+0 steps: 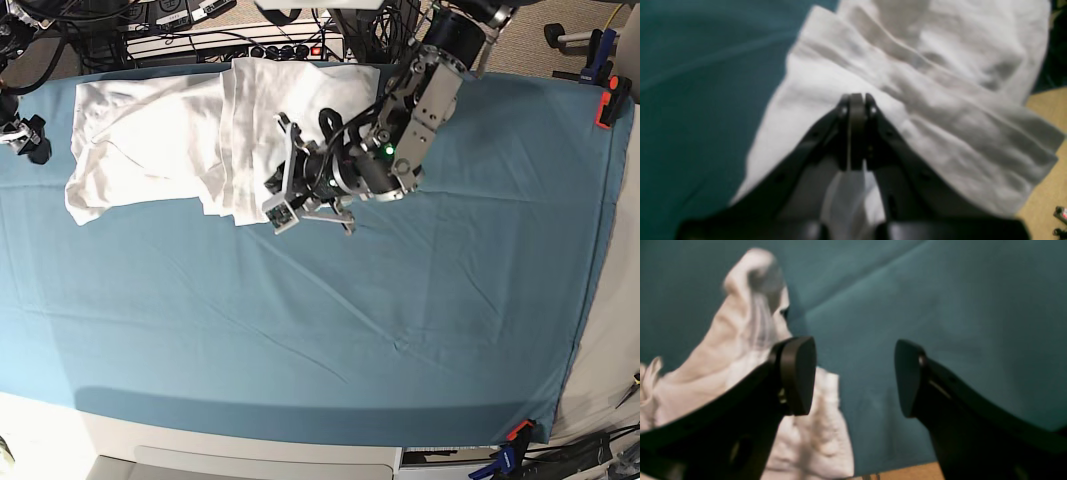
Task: Fold the T-shirt properly
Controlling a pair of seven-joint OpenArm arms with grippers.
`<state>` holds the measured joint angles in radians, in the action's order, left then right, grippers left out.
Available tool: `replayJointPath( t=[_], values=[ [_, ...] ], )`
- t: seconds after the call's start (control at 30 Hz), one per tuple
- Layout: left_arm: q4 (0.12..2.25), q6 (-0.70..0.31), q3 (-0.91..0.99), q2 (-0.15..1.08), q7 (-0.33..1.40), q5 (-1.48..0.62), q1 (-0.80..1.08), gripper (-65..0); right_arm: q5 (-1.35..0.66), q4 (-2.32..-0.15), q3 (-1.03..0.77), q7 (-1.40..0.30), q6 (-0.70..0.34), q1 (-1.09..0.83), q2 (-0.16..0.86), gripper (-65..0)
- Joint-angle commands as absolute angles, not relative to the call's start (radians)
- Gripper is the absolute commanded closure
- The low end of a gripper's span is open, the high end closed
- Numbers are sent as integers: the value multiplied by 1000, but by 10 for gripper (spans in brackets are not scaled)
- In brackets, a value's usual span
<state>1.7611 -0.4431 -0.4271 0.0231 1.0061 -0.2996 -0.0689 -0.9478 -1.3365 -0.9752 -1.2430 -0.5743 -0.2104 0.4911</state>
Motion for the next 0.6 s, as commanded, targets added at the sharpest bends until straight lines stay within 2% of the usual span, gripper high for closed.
replayJointPath(
  t=[0.0,0.1,0.33,0.57],
  values=[
    [1780,-445,-427,14,988,-311,-82,0,-988,-1330,-980,-1237,-589,-205,530,-370],
    [1780,-453,-427,14,987,-311,-77,-10,-1044,-1269,-952,-1247,-606,-204,542,-370],
    [1780,-468,-427,14,986,-334,-77,-102,-1170,-1174,-810,-1295,-643,-196,558,-370],
    [1780,-468,-427,14,986,-333,-77,-102,-1168,-1174,-728,-1301,-651,-147,557,-370]
  ],
)
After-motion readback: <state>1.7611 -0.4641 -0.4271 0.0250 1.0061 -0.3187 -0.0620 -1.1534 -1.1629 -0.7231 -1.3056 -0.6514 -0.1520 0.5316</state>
